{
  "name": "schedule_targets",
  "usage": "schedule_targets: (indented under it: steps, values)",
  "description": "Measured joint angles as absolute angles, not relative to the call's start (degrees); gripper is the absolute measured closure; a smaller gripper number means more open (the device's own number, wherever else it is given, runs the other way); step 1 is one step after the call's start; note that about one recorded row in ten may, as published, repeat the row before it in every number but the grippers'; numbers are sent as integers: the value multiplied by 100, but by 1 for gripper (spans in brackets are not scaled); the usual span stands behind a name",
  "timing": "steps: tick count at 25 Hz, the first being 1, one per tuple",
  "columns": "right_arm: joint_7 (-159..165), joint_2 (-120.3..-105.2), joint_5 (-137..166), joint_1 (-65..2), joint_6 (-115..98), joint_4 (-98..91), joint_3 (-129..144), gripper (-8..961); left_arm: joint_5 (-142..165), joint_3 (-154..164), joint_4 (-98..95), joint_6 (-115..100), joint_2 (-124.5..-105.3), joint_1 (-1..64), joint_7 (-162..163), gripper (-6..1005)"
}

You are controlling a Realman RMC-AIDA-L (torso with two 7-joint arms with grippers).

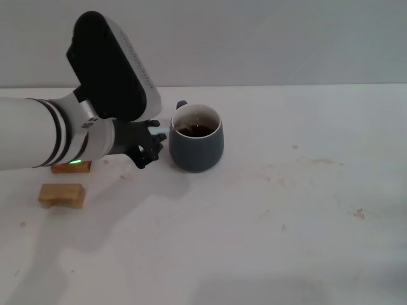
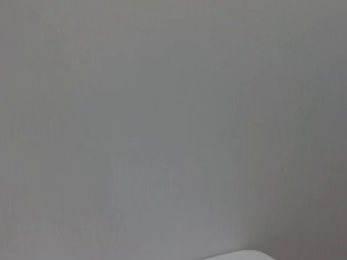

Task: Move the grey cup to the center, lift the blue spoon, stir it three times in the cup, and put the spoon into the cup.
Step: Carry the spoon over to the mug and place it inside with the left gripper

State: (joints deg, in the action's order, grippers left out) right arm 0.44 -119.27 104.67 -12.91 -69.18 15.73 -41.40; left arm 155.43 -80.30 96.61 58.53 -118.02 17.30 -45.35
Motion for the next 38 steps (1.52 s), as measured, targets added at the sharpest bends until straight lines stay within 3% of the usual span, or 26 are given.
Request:
schedule_targets:
  steps: [16,38]
  values:
    - [44,-11927,10468,-1238,-6917,1573,-4139,954,15477,-7744,9179,5606,-11822,2147,-4529,810]
    - [44,-11926,10467,-1283,-6917,1600,-4060,954,15549,-7902,9485,5728,-11795,1825,-4544,809]
